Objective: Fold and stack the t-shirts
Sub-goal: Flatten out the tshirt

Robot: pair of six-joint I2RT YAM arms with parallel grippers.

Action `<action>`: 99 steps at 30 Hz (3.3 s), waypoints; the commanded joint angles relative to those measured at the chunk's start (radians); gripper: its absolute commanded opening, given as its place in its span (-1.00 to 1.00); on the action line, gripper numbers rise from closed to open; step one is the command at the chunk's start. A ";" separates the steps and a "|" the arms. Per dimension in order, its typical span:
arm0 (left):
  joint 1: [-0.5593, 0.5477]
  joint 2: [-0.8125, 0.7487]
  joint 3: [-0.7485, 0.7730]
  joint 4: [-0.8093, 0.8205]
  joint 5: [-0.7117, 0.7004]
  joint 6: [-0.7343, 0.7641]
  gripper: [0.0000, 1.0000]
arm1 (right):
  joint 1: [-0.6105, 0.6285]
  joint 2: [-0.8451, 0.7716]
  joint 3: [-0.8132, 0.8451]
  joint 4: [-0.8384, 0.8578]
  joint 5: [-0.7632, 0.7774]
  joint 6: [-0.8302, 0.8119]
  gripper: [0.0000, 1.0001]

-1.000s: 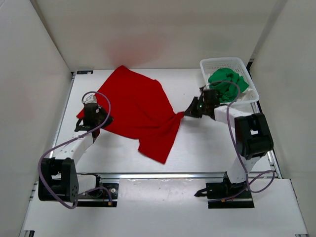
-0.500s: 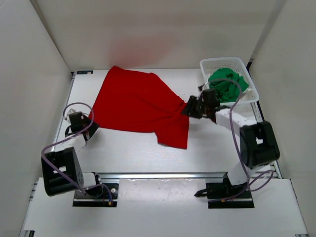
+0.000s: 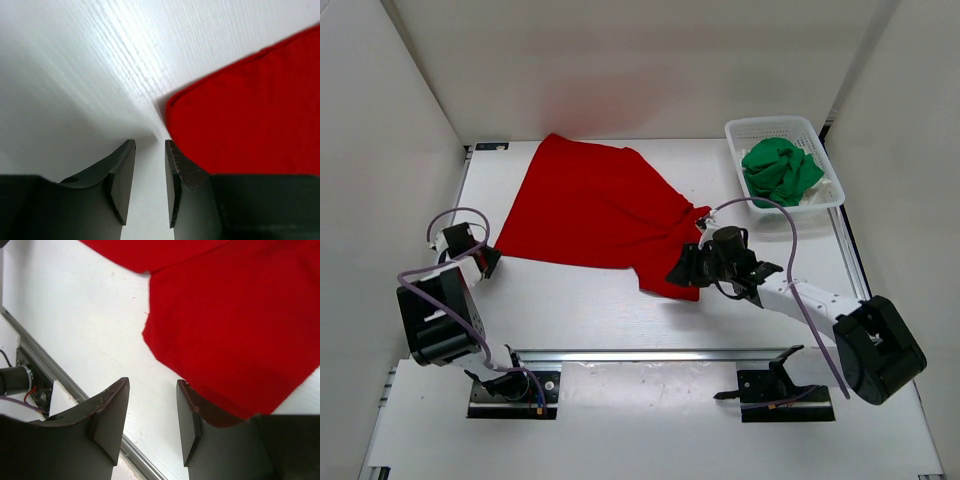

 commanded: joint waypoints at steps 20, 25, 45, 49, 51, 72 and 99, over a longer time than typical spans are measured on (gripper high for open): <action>-0.021 0.153 0.090 0.060 -0.031 -0.063 -0.48 | -0.008 -0.097 -0.076 0.088 -0.027 -0.022 -0.13; -0.018 0.153 0.091 0.080 -0.023 -0.060 -0.83 | -0.028 -0.135 -0.129 0.038 0.022 -0.009 -0.06; -0.320 -0.280 -0.104 0.136 -0.087 -0.023 -1.00 | 0.027 -0.020 -0.174 -0.153 0.297 0.068 -0.25; -0.343 -0.317 -0.133 0.152 -0.092 -0.024 -1.00 | 0.013 0.012 -0.171 -0.149 0.298 0.080 -0.43; -0.343 -0.352 -0.150 0.156 -0.068 -0.028 -1.00 | -0.005 0.031 -0.171 -0.151 0.292 0.074 -0.51; -0.506 -0.477 0.134 -0.159 0.086 0.118 -1.00 | -0.040 -0.363 0.126 -0.494 0.450 -0.015 -1.00; -0.243 -0.283 0.709 -0.393 0.261 0.156 -1.00 | -0.304 0.450 1.614 -0.855 0.116 -0.383 -1.00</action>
